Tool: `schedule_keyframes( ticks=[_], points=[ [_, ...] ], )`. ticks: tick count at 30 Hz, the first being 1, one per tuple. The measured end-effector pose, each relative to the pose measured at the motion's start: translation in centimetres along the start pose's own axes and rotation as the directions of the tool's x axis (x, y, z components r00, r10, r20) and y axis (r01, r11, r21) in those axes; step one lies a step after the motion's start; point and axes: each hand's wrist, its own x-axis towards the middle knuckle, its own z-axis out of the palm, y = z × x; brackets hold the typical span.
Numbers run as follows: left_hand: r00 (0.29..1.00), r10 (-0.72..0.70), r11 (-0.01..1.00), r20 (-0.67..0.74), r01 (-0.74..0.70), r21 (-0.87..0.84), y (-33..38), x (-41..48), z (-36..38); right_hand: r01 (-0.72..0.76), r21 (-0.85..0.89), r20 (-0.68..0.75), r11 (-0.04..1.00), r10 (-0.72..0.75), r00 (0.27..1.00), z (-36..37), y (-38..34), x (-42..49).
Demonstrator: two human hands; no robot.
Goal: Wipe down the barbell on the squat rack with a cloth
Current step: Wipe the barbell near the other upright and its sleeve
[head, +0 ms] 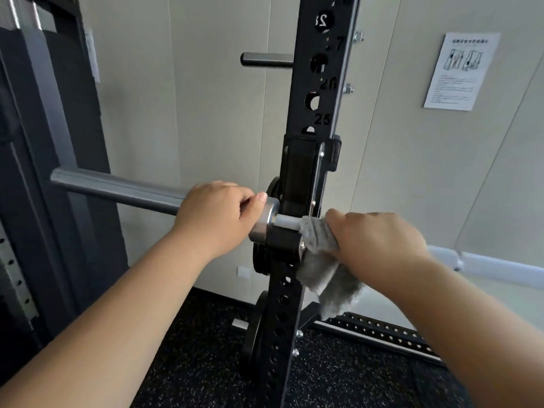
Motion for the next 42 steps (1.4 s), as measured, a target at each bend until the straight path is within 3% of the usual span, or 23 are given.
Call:
schedule_keyframes(
  ticks=[1, 3, 6, 9, 11, 15, 18, 24, 27, 29, 34, 37, 40, 42],
  points=[
    [0.999, 0.034, 0.999, -0.013, -0.034, 0.006, -0.2, 0.2, 0.0, -0.013, -0.080, -0.047, 0.997, 0.010, 0.999, 0.3, -0.7, -0.3],
    [0.998, 0.067, 0.998, -0.006, -0.067, 0.018, -0.4, 0.5, 0.0, -0.030, -0.083, -0.031, 0.996, 0.028, 0.999, 0.1, -0.9, -0.1],
    [0.998, 0.056, 0.998, 0.001, -0.056, 0.032, -0.2, 0.6, 0.3, -0.001, 0.160, 0.117, 0.987, -0.018, 0.993, -1.2, 0.3, 1.2],
    [0.997, 0.061, 0.997, -0.039, -0.059, 0.043, -0.1, 0.5, 0.7, 0.071, 0.485, 0.241, 0.872, -0.211, 0.947, -2.2, 1.1, 2.8],
    [0.995, 0.073, 0.997, -0.067, -0.070, 0.045, -0.2, 0.5, 0.9, 0.019, 0.568, 0.285, 0.823, -0.218, 0.933, -2.7, 1.0, 3.4],
    [0.988, 0.116, 0.992, -0.099, -0.111, 0.054, -0.2, 0.1, 1.0, -0.142, 0.480, 0.305, 0.866, -0.013, 0.952, -2.5, 0.4, 3.4],
    [0.988, 0.106, 0.994, -0.112, -0.102, 0.045, -0.3, 0.4, 1.0, -0.215, 0.467, 0.327, 0.857, 0.059, 0.943, -2.8, -0.9, 4.3],
    [0.986, 0.111, 0.994, -0.128, -0.109, 0.027, -0.6, 0.1, 1.2, -0.191, 0.429, 0.252, 0.883, 0.086, 0.964, -2.7, -2.8, 5.3],
    [0.987, 0.134, 0.991, -0.091, -0.134, 0.006, -1.2, -0.3, 1.3, -0.153, 0.421, 0.328, 0.894, 0.007, 0.945, -3.2, -0.9, 4.1],
    [0.983, 0.172, 0.985, -0.060, -0.173, -0.009, -1.9, -0.9, 1.4, -0.189, 0.424, 0.356, 0.886, 0.029, 0.934, -3.4, 0.1, 3.4],
    [0.972, 0.237, 0.964, -0.011, -0.236, -0.120, -3.0, -3.0, 1.1, -0.214, 0.334, 0.143, 0.918, 0.175, 0.974, -2.2, -3.2, 4.7],
    [0.970, 0.243, 0.953, -0.029, -0.244, -0.177, -4.4, -3.7, 0.4, -0.281, 0.338, 0.053, 0.898, 0.280, 0.959, -2.5, -3.9, 3.5],
    [0.985, 0.167, 0.980, -0.038, -0.170, -0.107, -6.6, -3.6, -0.6, -0.289, 0.528, -0.176, 0.798, 0.436, 0.882, -4.8, -4.5, 1.2],
    [0.991, 0.132, 0.988, 0.005, -0.131, -0.076, -7.6, -3.4, -0.9, -0.221, 0.657, -0.212, 0.720, 0.459, 0.863, -6.6, -6.1, 0.6]
  ],
)
